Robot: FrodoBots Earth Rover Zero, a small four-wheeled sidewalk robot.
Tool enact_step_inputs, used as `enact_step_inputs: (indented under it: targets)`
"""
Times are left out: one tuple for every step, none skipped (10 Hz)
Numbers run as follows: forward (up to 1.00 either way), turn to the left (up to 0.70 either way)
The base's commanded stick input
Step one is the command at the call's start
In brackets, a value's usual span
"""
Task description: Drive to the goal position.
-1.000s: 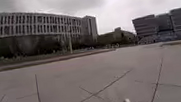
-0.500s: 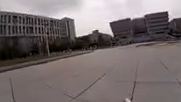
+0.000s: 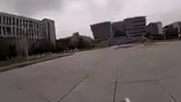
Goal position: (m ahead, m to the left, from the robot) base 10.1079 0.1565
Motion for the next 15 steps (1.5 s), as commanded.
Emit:
enact_step_inputs:
  targets:
    - [1.0,0.0]
    - [1.0,-0.08]
    - [1.0,-0.3]
    - [1.0,0.0]
    - [1.0,0.0]
    - [1.0,0.0]
    - [1.0,0.0]
    - [1.0,-0.16]
    - [1.0,-0.31]
    - [1.0,-0.03]
    - [1.0,0.0]
    - [1.0,0.0]
    - [1.0,0.0]
    - [1.0,-0.28]
    - [1.0,-0.31]
